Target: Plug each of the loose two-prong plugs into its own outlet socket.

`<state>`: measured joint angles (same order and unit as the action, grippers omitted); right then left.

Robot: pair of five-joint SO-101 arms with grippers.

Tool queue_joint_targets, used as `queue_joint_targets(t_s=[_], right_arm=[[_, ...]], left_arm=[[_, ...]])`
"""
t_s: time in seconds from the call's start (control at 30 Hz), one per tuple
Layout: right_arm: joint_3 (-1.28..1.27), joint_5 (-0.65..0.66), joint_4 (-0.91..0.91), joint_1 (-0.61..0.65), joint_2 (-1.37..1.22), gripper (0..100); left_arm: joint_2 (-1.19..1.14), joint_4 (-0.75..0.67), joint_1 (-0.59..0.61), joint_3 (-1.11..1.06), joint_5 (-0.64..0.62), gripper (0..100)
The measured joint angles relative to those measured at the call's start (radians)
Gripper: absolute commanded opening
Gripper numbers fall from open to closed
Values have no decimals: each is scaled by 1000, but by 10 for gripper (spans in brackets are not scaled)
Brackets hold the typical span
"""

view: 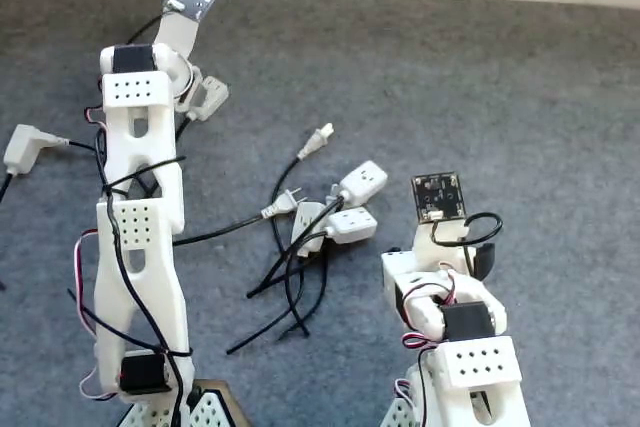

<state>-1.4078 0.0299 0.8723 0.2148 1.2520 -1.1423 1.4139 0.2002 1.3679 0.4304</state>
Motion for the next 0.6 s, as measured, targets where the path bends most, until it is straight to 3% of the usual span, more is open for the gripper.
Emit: queue_joint_targets(t_s=[0.33, 0.6], right_arm=[[0, 0, 0, 0, 0, 493], [0, 0, 0, 0, 0, 493]], left_arm=[[0, 94, -92, 91, 0, 277], [0, -64, -54, -75, 0, 277]])
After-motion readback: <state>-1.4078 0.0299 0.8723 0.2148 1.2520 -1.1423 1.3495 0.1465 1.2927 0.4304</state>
